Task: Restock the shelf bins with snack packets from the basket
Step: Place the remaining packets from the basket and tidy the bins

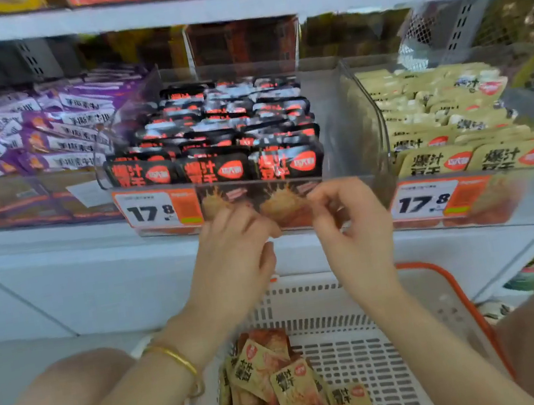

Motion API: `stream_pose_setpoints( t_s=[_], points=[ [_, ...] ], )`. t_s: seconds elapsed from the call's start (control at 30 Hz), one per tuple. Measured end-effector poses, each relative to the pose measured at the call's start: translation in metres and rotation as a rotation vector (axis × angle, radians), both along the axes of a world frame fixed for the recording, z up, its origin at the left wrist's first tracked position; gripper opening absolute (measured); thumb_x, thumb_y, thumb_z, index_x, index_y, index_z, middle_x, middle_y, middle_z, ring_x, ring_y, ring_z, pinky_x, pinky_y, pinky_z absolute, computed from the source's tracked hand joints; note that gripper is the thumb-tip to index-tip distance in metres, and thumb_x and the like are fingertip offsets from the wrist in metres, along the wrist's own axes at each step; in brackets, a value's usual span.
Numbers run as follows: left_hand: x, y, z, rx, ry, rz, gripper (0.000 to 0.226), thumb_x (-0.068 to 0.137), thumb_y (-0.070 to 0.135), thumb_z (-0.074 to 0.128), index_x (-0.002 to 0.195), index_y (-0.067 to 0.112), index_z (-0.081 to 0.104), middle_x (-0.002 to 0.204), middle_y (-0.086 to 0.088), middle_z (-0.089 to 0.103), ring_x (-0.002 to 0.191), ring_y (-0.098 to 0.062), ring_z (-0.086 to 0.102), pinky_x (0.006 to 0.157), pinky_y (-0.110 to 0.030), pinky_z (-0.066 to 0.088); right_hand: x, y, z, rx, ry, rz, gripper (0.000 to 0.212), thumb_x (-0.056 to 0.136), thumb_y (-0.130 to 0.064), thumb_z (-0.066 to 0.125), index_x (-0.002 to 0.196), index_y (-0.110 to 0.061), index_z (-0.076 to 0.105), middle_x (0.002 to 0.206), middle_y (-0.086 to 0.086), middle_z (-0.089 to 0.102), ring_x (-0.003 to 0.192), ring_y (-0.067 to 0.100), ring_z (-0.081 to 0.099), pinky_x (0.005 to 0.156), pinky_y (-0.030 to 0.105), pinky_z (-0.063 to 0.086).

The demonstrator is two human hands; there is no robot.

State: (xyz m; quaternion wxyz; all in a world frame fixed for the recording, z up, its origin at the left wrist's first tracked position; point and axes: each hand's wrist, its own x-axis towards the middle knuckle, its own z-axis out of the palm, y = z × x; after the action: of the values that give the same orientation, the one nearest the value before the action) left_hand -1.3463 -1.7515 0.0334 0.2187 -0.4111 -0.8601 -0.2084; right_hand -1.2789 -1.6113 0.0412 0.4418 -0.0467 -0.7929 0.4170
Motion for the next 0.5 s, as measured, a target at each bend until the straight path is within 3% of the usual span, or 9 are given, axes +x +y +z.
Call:
stream_pose_setpoints(
  t_s=[0.1, 0.17, 0.23, 0.3, 0.4, 0.5],
  points=[
    [0.007, 0.007, -0.042, -0.354, -0.256, 0.023, 0.022, 0.086, 0.020, 0.049, 0.100, 0.023, 0.065, 0.102, 0.002, 0.058, 0.103, -0.025, 0.047, 0.081, -0.036, 0.037, 0.006, 0.011, -0.072, 0.021, -0.340, 0.053, 0.017, 0.081, 0.000, 0.055, 0.089, -0.011, 0.064, 0.087, -0.006, 0.061, 0.075, 0.011, 0.055, 0.070, 0.025, 0.047],
    [0.008, 0.010, -0.064, -0.557, -0.346, 0.040, 0.024, 0.092, 0.025, 0.046, 0.109, 0.026, 0.062, 0.115, 0.001, 0.055, 0.112, -0.023, 0.044, 0.090, -0.035, 0.037, 0.006, 0.019, -0.124, 0.041, -0.688, 0.111, 0.018, 0.085, 0.000, 0.053, 0.097, -0.009, 0.064, 0.097, 0.003, 0.066, 0.088, 0.021, 0.060, 0.077, 0.034, 0.050],
    [0.013, 0.012, -0.078, -0.685, -0.369, 0.023, 0.024, 0.093, 0.026, 0.044, 0.109, 0.025, 0.062, 0.121, 0.000, 0.054, 0.116, -0.024, 0.043, 0.093, -0.037, 0.037, 0.012, 0.020, -0.172, 0.108, -1.056, 0.209, 0.020, 0.089, -0.007, 0.050, 0.105, -0.010, 0.061, 0.106, 0.008, 0.065, 0.097, 0.025, 0.060, 0.079, 0.033, 0.048],
    [0.018, 0.013, -0.092, -0.735, -0.403, 0.006, 0.024, 0.094, 0.025, 0.043, 0.108, 0.021, 0.062, 0.119, -0.001, 0.054, 0.115, -0.024, 0.041, 0.092, -0.037, 0.034, 0.026, 0.016, -0.211, 0.169, -1.304, 0.329, 0.022, 0.092, -0.013, 0.049, 0.112, -0.011, 0.057, 0.114, 0.010, 0.063, 0.101, 0.026, 0.059, 0.080, 0.032, 0.047],
    [0.023, 0.014, -0.105, -0.772, -0.430, -0.016, 0.023, 0.095, 0.026, 0.041, 0.107, 0.018, 0.059, 0.115, -0.002, 0.054, 0.113, -0.023, 0.042, 0.091, -0.037, 0.034, 0.049, 0.008, -0.250, 0.152, -1.496, 0.453, 0.023, 0.095, -0.019, 0.050, 0.116, -0.011, 0.050, 0.118, 0.013, 0.058, 0.104, 0.026, 0.057, 0.081, 0.033, 0.046],
    [0.026, 0.016, -0.114, -0.807, -0.458, -0.016, 0.027, 0.095, 0.025, 0.040, 0.111, 0.018, 0.060, 0.116, -0.002, 0.054, 0.114, -0.024, 0.043, 0.092, -0.036, 0.037, 0.066, 0.004, -0.286, 0.315, -1.600, 0.461, 0.035, 0.092, -0.020, 0.053, 0.124, -0.011, 0.041, 0.111, 0.013, 0.061, 0.098, 0.030, 0.061, 0.075, 0.034, 0.049]
  ],
)
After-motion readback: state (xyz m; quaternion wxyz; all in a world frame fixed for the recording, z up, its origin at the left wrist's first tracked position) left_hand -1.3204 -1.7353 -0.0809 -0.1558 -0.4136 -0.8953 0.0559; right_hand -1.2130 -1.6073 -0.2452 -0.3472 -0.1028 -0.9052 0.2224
